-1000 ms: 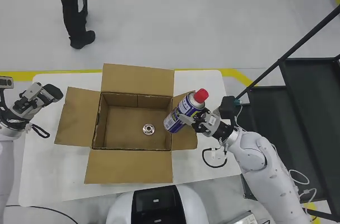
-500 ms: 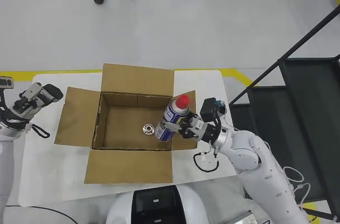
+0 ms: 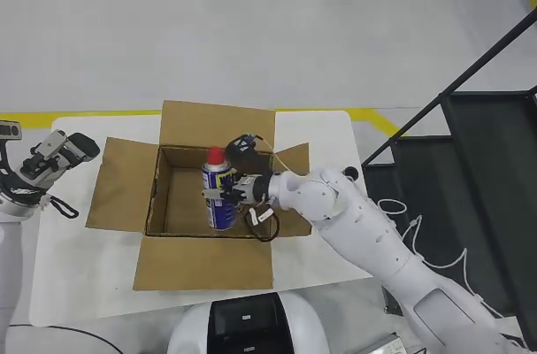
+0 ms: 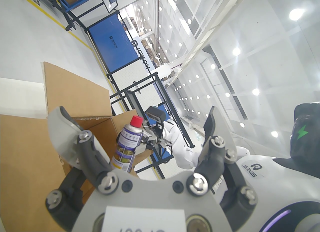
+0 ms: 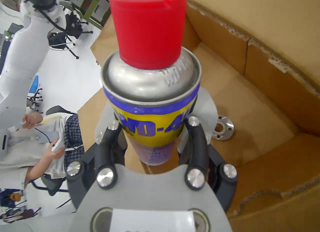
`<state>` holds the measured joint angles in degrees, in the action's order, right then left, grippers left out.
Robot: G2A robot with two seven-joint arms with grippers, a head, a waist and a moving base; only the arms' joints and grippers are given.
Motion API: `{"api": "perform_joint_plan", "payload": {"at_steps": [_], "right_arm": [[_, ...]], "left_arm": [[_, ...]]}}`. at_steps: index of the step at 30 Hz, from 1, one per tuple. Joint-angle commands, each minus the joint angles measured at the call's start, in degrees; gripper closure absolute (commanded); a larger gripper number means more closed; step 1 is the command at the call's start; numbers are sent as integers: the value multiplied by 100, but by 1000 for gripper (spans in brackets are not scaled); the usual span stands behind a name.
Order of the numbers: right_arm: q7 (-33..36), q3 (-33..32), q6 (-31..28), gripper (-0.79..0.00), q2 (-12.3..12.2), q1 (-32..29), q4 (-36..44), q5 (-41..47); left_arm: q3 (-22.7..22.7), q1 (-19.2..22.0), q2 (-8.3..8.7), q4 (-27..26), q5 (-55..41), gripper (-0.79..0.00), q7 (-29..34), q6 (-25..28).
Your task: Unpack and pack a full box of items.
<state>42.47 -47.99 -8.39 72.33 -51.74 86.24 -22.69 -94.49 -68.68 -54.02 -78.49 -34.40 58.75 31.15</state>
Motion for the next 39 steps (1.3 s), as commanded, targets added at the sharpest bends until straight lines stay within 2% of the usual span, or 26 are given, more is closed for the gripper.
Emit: {"api": "perform_joint_plan", "payload": {"at_steps": [1,8,22,24,25,33,39], "right_arm": [[98,145,96,0,77,218,-320,190],[365,540,422,0,281,717,-1058,223],[1069,1176,679,0,729,1451,-2297,677],[1050,1251,665,-360,799,1544,-2453,696],[1051,1283,667,-785,834,1592,-2525,712],[1110,1412,598,-785,1031,1833,-2974,828],[955,1128,140,-785,958,1730,-2752,912]], "left_arm": [[0,0,0,0,0,-785,0,0],[0,0,0,0,0,-785,0,0],[0,0,0,0,0,-785,0,0],[0,0,0,0,0,-785,0,0],[0,0,0,0,0,-785,0,0],[0,0,0,0,0,-785,0,0],[0,0,0,0,0,-785,0,0]]}}
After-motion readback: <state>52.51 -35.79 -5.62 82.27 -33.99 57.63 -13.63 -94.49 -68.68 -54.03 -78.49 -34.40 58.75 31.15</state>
